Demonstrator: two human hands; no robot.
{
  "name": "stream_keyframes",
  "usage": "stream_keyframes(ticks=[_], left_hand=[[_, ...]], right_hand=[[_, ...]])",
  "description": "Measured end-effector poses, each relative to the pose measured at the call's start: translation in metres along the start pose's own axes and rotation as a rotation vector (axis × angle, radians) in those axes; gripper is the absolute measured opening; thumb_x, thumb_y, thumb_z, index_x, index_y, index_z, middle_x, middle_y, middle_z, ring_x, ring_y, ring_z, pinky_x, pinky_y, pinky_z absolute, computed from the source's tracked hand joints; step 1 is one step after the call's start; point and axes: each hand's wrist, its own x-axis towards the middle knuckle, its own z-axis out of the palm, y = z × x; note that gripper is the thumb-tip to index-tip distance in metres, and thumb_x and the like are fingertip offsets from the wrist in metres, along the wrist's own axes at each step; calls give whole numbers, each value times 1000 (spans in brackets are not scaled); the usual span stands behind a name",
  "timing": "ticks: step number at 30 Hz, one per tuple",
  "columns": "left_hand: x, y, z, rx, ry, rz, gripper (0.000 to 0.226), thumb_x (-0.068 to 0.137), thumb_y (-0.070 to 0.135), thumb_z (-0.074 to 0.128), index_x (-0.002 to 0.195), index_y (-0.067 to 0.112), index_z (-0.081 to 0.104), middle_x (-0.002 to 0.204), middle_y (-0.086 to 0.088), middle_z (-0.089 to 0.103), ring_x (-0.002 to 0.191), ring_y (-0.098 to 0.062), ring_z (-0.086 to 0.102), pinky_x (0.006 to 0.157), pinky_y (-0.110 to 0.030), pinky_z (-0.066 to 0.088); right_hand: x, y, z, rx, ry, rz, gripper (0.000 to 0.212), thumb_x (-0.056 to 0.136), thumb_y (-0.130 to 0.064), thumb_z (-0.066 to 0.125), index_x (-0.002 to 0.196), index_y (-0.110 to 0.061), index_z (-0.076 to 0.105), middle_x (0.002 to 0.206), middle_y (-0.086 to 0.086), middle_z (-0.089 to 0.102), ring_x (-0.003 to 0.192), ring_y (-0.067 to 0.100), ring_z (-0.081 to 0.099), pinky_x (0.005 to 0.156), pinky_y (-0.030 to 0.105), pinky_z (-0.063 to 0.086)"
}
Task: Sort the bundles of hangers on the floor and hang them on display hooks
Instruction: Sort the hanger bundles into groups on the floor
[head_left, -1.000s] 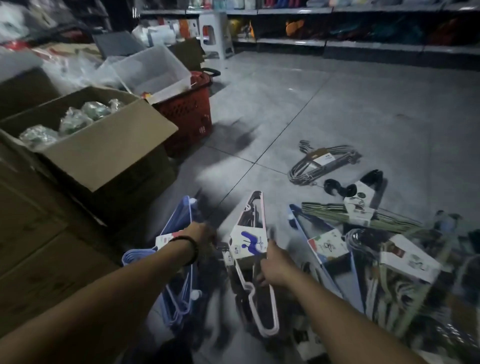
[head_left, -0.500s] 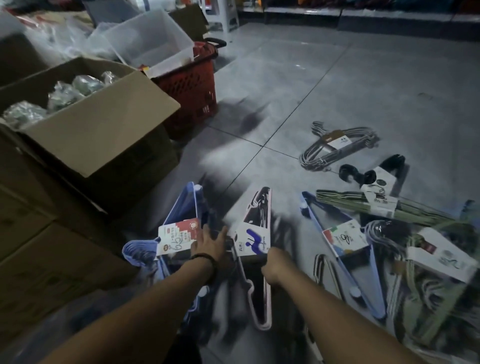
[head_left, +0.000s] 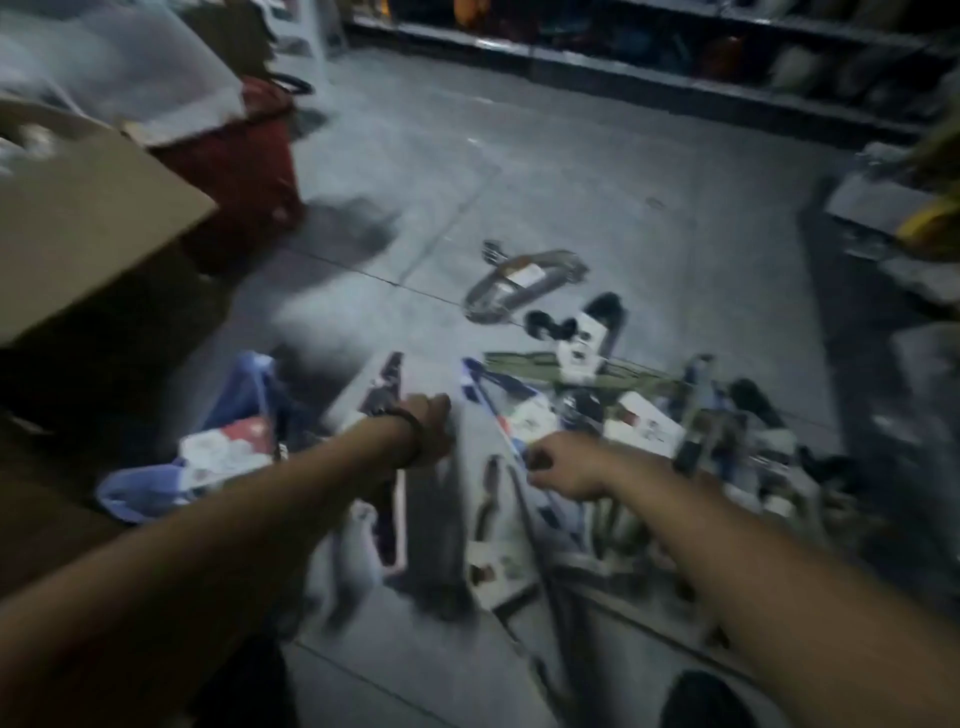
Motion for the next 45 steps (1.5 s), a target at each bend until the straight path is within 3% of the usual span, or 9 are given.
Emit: stream_keyframes(ticks=[7, 12, 16, 20, 30, 34, 38, 43, 45], left_hand=[[-46, 160, 15, 30, -176, 382, 35, 104, 38, 54, 133, 24, 66, 131, -5, 68, 119, -26, 65, 97, -32, 50], [-35, 250, 67, 45, -215, 438, 37, 98, 39, 65, 131, 24, 66, 134, -5, 67, 127, -27, 62, 99, -28, 48], [-24, 311, 101, -52, -47, 442, 71, 92, 34, 73, 152, 21, 39, 153, -16, 40, 138, -39, 45, 111, -42, 44], [0, 350, 122, 11, 46, 432, 72, 96, 36, 62, 158, 31, 27, 168, -10, 15, 153, -42, 20, 119, -56, 35], [19, 361, 134, 187, -121, 485, 58, 95, 31, 59, 151, 32, 44, 162, -10, 26, 144, -40, 37, 108, -47, 48], [5, 354, 126, 224, 52, 573, 36, 106, 14, 50, 140, 25, 57, 139, -6, 57, 120, -25, 61, 89, -29, 51], [-14, 338, 107, 131, 201, 610, 36, 103, 13, 55, 133, 33, 62, 125, -8, 66, 106, -31, 70, 84, -39, 61], [-35, 288, 62, -153, 344, 414, 42, 97, 6, 54, 123, 36, 70, 117, -7, 74, 102, -29, 74, 84, -43, 63], [-44, 260, 53, -329, 405, 332, 40, 95, 7, 57, 113, 38, 74, 111, -5, 77, 99, -25, 74, 84, -43, 63]], right_hand=[[-102, 189, -6, 159, 180, 275, 18, 99, -37, 65, 102, -20, 69, 105, 3, 70, 93, 19, 65, 77, 30, 51], [-142, 290, 36, 123, 38, 471, 33, 99, -31, 64, 121, -7, 66, 127, 23, 62, 109, 31, 62, 72, 25, 40], [-148, 317, 41, 212, 12, 441, 28, 96, -34, 69, 112, -10, 71, 109, 14, 68, 90, 25, 64, 62, 27, 46], [-135, 327, 36, 304, -2, 387, 29, 98, -34, 68, 114, -10, 70, 105, 13, 71, 87, 26, 70, 62, 28, 50], [-129, 319, 34, 338, -17, 368, 28, 101, -30, 63, 118, -8, 67, 103, 10, 68, 88, 27, 68, 67, 33, 52], [-132, 310, 33, 263, -17, 373, 34, 98, -32, 66, 125, -11, 64, 115, 10, 64, 102, 26, 63, 81, 32, 49], [-139, 297, 23, 229, -9, 378, 50, 92, -46, 68, 129, -13, 65, 125, 11, 65, 105, 27, 63, 89, 35, 52], [-159, 265, 2, 275, 231, 423, 41, 97, -59, 56, 106, -20, 66, 134, 17, 58, 109, 30, 59, 102, 44, 50], [-165, 252, -4, 197, 477, 457, 50, 100, -59, 51, 128, -18, 59, 152, 19, 39, 133, 37, 45, 115, 51, 39]])
